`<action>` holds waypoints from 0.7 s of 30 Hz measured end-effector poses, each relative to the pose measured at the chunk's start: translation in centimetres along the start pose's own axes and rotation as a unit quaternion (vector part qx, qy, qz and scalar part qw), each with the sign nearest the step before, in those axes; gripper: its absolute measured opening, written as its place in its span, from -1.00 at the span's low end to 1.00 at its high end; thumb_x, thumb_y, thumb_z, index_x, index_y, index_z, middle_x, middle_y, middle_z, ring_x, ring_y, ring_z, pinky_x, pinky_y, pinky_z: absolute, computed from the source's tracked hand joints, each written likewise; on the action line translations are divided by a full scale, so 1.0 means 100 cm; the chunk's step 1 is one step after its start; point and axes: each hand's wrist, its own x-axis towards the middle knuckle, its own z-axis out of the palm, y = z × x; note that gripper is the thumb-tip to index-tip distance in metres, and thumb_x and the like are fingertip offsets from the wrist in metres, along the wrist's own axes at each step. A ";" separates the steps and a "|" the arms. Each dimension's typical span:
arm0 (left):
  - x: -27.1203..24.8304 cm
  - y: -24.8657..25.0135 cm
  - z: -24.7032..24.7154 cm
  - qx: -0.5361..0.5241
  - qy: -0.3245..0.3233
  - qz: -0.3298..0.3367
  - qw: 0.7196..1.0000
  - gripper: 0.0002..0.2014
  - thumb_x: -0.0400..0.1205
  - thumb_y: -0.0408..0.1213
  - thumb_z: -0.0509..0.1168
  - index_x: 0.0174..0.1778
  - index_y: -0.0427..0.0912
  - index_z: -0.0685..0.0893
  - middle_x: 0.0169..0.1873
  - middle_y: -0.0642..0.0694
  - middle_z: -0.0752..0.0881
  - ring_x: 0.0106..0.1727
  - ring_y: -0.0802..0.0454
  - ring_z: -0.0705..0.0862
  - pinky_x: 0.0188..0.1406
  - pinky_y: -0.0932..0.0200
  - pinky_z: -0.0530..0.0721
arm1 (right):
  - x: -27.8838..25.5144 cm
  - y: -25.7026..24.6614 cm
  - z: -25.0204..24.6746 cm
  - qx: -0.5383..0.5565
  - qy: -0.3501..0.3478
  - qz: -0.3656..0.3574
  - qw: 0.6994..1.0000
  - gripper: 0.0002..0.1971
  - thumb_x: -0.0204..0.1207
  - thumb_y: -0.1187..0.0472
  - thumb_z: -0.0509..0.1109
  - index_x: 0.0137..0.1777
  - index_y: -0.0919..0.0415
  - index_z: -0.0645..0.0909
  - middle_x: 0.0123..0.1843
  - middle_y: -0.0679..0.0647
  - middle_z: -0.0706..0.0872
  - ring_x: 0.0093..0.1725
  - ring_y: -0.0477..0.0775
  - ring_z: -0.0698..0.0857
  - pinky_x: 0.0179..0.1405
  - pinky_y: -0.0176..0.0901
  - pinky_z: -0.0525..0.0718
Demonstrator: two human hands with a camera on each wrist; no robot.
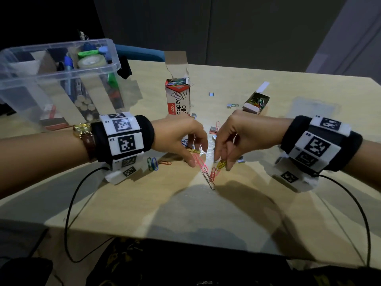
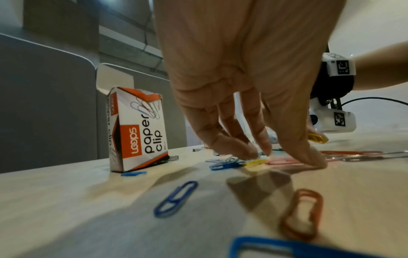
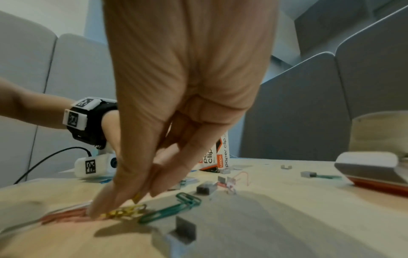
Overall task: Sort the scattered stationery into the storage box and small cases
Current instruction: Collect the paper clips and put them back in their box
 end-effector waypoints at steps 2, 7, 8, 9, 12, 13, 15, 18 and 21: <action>0.003 0.003 0.003 -0.006 -0.005 0.004 1.000 -0.65 0.36 0.05 0.57 -0.01 -0.02 0.80 -0.18 0.10 0.69 -0.15 0.10 0.68 -0.13 0.20 0.61 | 0.002 0.001 0.004 -0.004 0.010 0.011 1.000 -0.76 0.25 0.17 0.72 -0.08 0.12 0.84 -0.30 -0.13 0.83 -0.28 -0.26 0.77 -0.23 -0.56 0.53; 0.001 0.003 0.009 -0.034 -0.002 0.018 0.999 -0.84 0.47 -0.12 0.55 -0.16 -0.08 0.76 -0.24 0.05 0.71 -0.23 0.13 0.66 -0.22 0.38 0.54 | 0.006 0.004 0.013 -0.006 0.012 0.056 0.998 -0.83 0.30 0.08 0.68 -0.13 0.04 0.81 -0.21 -0.08 0.80 -0.22 -0.15 0.73 -0.25 -0.50 0.55; 0.000 0.003 0.010 -0.027 -0.006 0.020 0.999 -0.87 0.49 -0.14 0.53 -0.19 -0.07 0.73 -0.24 0.05 0.70 -0.23 0.13 0.65 -0.23 0.40 0.53 | 0.006 0.005 0.013 -0.020 0.004 0.070 0.997 -0.83 0.33 0.04 0.66 -0.12 0.02 0.80 -0.20 -0.07 0.78 -0.20 -0.13 0.71 -0.26 -0.50 0.54; -0.001 0.002 0.010 -0.017 -0.012 0.021 1.000 -0.88 0.52 -0.16 0.51 -0.20 -0.07 0.71 -0.22 0.04 0.69 -0.22 0.13 0.64 -0.23 0.41 0.52 | 0.005 0.006 0.013 -0.036 -0.005 0.082 0.996 -0.82 0.36 0.01 0.63 -0.11 0.02 0.77 -0.18 -0.06 0.77 -0.18 -0.12 0.70 -0.25 -0.46 0.54; -0.003 0.001 0.012 0.023 -0.027 0.026 0.999 -0.91 0.60 -0.20 0.42 -0.14 -0.11 0.68 -0.21 0.05 0.64 -0.23 0.16 0.57 -0.25 0.44 0.46 | 0.002 0.007 0.013 -0.095 -0.041 0.098 0.990 -0.84 0.46 -0.03 0.54 -0.07 0.00 0.71 -0.14 -0.06 0.75 -0.10 -0.09 0.68 -0.21 -0.28 0.57; -0.004 0.001 0.012 0.033 -0.030 0.025 0.999 -0.92 0.62 -0.21 0.40 -0.13 -0.11 0.66 -0.21 0.06 0.63 -0.24 0.17 0.56 -0.25 0.43 0.46 | 0.002 0.007 0.012 -0.110 -0.049 0.098 0.988 -0.87 0.49 -0.03 0.52 -0.09 -0.02 0.69 -0.14 -0.08 0.75 -0.09 -0.11 0.68 -0.19 -0.24 0.58; -0.005 0.001 0.014 0.043 -0.028 0.028 0.998 -0.92 0.64 -0.23 0.38 -0.12 -0.14 0.65 -0.24 0.08 0.62 -0.28 0.19 0.53 -0.27 0.42 0.45 | 0.002 0.005 0.007 -0.122 -0.059 0.099 0.986 -0.90 0.52 -0.01 0.49 -0.16 -0.11 0.62 -0.16 -0.14 0.75 -0.10 -0.16 0.69 -0.16 -0.24 0.60; -0.007 -0.002 0.005 0.035 -0.004 0.025 0.999 -0.93 0.63 -0.27 0.39 -0.14 -0.16 0.66 -0.29 0.09 0.61 -0.34 0.29 0.53 -0.30 0.52 0.42 | 0.003 0.002 -0.009 -0.118 -0.015 0.085 0.989 -0.80 0.55 0.06 0.48 -0.24 -0.18 0.54 -0.26 -0.27 0.74 -0.19 -0.32 0.70 -0.21 -0.50 0.48; -0.008 -0.012 -0.029 0.011 0.100 0.012 0.995 -0.96 0.59 -0.34 0.42 -0.14 -0.19 0.68 -0.26 0.05 0.67 -0.29 0.31 0.60 -0.26 0.57 0.48 | 0.006 0.002 -0.035 -0.092 0.085 0.086 0.988 -0.88 0.52 0.10 0.50 -0.20 -0.11 0.64 -0.27 -0.23 0.77 -0.23 -0.30 0.73 -0.25 -0.53 0.53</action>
